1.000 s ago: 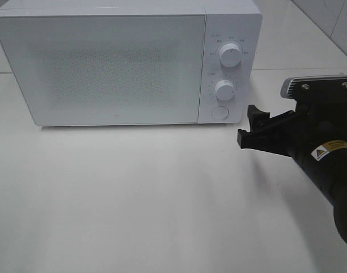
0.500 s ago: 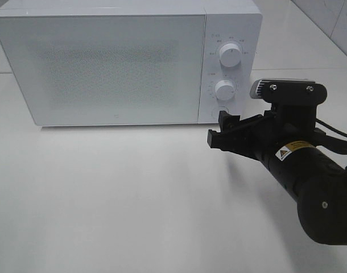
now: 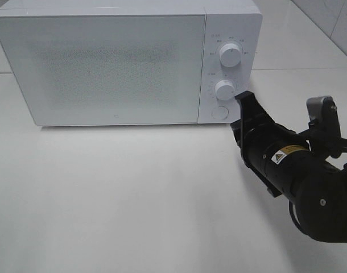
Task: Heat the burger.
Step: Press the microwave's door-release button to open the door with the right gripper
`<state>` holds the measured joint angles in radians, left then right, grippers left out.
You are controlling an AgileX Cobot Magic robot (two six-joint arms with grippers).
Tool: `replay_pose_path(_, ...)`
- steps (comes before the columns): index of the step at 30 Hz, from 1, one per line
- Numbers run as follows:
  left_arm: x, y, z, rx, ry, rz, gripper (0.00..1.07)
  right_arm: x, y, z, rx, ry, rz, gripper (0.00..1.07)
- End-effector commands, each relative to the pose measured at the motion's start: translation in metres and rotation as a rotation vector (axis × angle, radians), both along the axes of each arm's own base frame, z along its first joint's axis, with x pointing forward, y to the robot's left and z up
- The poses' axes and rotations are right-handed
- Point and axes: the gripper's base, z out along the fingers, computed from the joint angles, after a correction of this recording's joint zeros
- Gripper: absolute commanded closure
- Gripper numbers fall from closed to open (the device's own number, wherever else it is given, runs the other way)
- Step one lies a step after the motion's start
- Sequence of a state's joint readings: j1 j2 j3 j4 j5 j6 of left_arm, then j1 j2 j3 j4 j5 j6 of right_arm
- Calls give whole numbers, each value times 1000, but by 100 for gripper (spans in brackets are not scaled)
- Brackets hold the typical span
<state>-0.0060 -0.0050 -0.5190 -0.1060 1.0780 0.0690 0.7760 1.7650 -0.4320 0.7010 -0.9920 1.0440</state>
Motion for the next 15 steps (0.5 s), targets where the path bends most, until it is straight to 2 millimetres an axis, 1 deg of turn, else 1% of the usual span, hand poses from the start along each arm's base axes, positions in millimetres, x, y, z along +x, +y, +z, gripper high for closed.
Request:
replay_pose_path(1, -2, 0, 0, -7, -21, 3, 9, 2, 2, -1, 177, 25, -79, 105)
replay_pose_path(2, -2, 0, 0, -7, -21, 3, 9, 2, 2, -1, 177, 25, -79, 105)
replay_pose_path(3, -2, 0, 0, -7, -21, 3, 9, 2, 2, -6, 202, 45, -97, 107)
replay_pose_path(8, -2, 0, 0, -7, -21, 3, 9, 4, 1, -15, 245, 83, -137, 107)
replay_pose_path(10, -2, 0, 0, -7, -21, 3, 9, 12, 5, -17, 250, 83, -140, 107)
replay_pose_path(13, -2, 0, 0, -7, -21, 3, 9, 14, 7, -18, 248, 86, -137, 107)
replay_pose_path(15, -2, 0, 0, -7, -21, 3, 9, 25, 8, -19, 252, 74, -141, 107)
